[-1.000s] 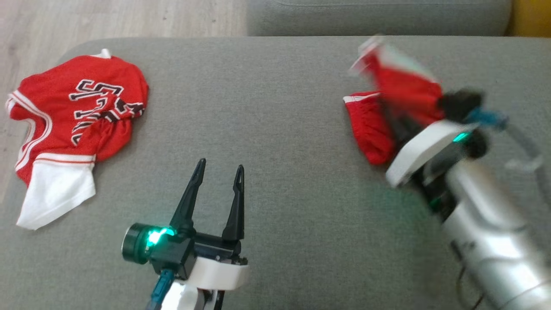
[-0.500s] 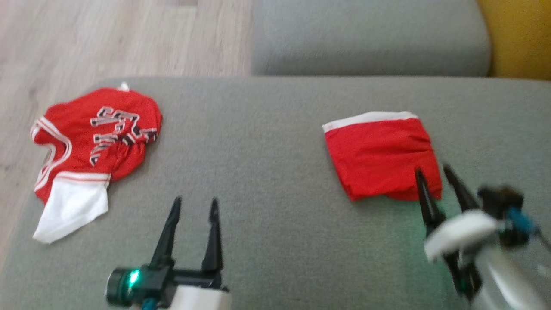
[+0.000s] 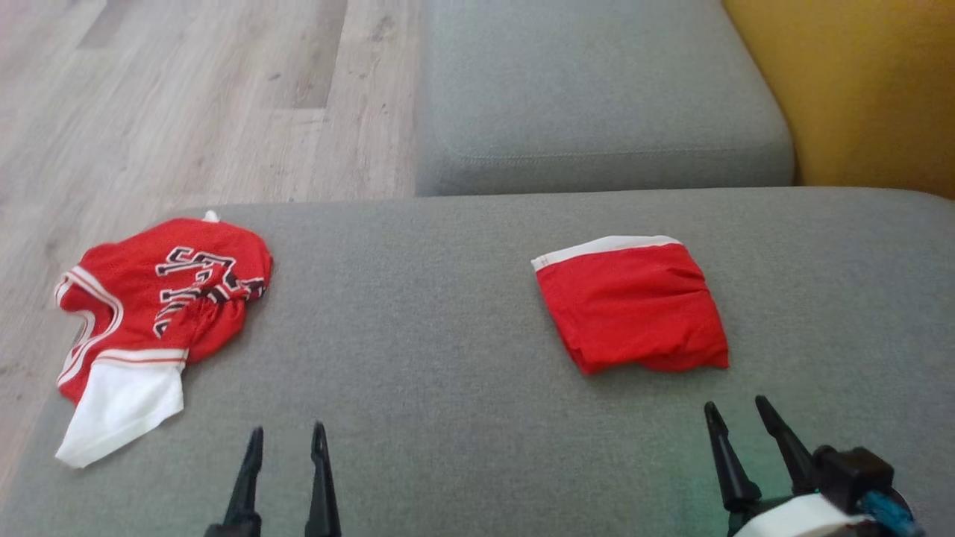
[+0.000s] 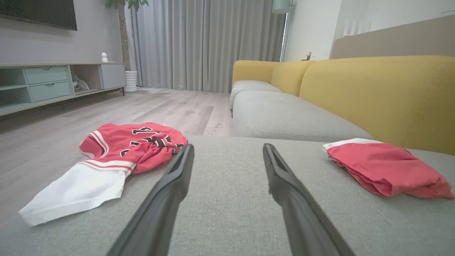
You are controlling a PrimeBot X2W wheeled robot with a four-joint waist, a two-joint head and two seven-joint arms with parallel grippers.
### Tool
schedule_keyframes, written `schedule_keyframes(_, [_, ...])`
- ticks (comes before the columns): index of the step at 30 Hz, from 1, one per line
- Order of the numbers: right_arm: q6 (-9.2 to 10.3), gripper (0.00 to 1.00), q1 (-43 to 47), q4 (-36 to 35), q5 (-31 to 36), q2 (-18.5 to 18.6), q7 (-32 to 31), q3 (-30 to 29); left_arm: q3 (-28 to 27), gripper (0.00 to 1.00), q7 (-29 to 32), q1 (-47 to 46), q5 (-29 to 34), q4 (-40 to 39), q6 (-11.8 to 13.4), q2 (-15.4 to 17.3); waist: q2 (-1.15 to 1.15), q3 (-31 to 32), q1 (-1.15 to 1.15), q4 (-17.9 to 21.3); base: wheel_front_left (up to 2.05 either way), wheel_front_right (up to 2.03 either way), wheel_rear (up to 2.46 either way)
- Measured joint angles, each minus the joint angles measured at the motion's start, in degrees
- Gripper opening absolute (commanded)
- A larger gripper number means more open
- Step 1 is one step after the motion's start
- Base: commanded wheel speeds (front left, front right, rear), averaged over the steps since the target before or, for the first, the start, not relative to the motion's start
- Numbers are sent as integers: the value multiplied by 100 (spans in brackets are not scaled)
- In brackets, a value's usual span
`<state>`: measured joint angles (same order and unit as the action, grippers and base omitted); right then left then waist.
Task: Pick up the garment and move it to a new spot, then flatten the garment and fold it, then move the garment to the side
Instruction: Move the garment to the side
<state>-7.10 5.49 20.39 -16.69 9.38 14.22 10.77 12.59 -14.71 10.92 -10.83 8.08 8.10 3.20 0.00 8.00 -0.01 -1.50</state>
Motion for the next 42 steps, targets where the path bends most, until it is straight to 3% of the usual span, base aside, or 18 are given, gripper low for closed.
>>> schedule_keyframes(20, [0,100,118,-225,367,-209,1,-266,-151,100,0,100,140,342,-53,-1,0,27,1,218,0,0,0])
schedule_keyframes(29, [0,100,115,-163,423,-286,1,-303,-148,100,0,93,325,356,37,-1,0,-39,1,259,0,0,0])
schedule_keyframes(35, [0,100,-82,267,424,-305,2,-443,-126,100,0,-44,365,354,-5,-2,0,-247,1,223,0,0,0])
schedule_keyframes(42, [0,100,-1302,1179,321,-134,7,-599,70,100,0,-401,363,334,-105,-5,0,-650,2,118,0,0,0])
